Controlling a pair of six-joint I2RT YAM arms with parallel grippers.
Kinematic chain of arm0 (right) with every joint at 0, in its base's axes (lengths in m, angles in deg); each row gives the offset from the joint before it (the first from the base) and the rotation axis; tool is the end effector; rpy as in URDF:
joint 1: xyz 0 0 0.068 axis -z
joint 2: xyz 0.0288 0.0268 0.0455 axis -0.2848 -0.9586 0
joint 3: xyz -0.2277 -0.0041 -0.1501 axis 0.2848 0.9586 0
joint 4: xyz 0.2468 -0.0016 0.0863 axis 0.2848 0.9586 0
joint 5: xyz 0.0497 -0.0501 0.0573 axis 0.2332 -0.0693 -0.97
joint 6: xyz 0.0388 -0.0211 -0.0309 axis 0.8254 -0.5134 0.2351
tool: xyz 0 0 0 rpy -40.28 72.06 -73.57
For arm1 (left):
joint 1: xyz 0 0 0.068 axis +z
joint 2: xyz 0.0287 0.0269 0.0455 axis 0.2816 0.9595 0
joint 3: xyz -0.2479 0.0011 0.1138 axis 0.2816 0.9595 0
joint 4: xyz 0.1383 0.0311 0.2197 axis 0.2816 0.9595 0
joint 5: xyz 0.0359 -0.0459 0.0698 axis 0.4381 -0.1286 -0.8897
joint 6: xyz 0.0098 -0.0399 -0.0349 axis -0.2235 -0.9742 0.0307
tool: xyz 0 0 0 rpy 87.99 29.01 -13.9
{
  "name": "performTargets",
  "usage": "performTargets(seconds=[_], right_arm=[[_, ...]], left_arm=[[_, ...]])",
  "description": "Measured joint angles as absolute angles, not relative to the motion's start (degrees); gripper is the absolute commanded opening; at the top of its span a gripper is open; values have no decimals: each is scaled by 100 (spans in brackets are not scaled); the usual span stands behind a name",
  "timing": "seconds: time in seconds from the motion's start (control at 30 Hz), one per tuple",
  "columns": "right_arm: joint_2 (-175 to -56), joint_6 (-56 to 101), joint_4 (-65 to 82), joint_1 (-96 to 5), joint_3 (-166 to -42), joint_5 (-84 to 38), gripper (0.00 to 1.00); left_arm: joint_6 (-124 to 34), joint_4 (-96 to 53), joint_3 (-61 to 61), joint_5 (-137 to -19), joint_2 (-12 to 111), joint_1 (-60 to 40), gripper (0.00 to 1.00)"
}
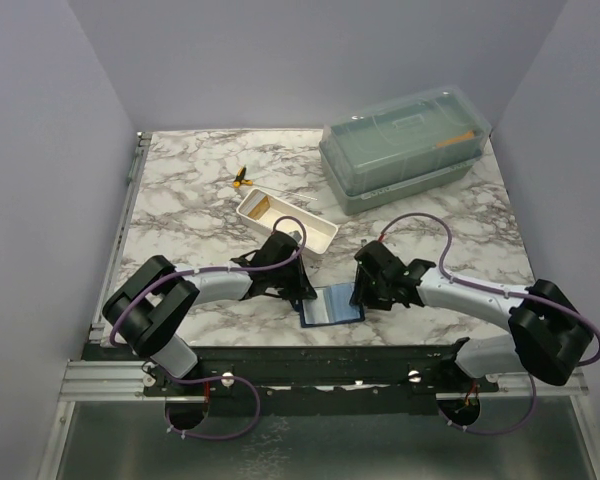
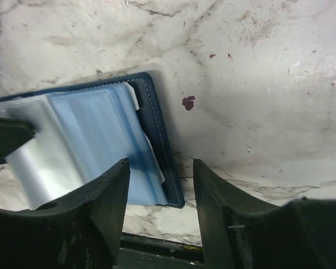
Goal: Put the credit cards into the card holder
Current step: Open the card holder at the center of the board.
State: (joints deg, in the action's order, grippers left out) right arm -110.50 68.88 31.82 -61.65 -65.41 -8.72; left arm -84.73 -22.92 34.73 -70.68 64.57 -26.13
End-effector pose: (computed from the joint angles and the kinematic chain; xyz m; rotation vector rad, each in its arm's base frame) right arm 0.1678 0.1629 0.1652 0.2317 2.7142 0.4027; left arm 0.2060 -0.2015 0.1376 -0.0609 2.6783 -0.9729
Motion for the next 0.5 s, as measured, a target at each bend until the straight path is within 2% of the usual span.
performTargets(seconds=[0.17,0.5], right_arm=[[-11377,6682,3589,-6410,-6845,-666,62],[-11611,6805,4929,-7061,-8207,228,67]], left_arm=[[-8473,-2294,3473,-7051,6457,-2608,0],[-8454,-2228,3473,-7053,6415,-2593,0]])
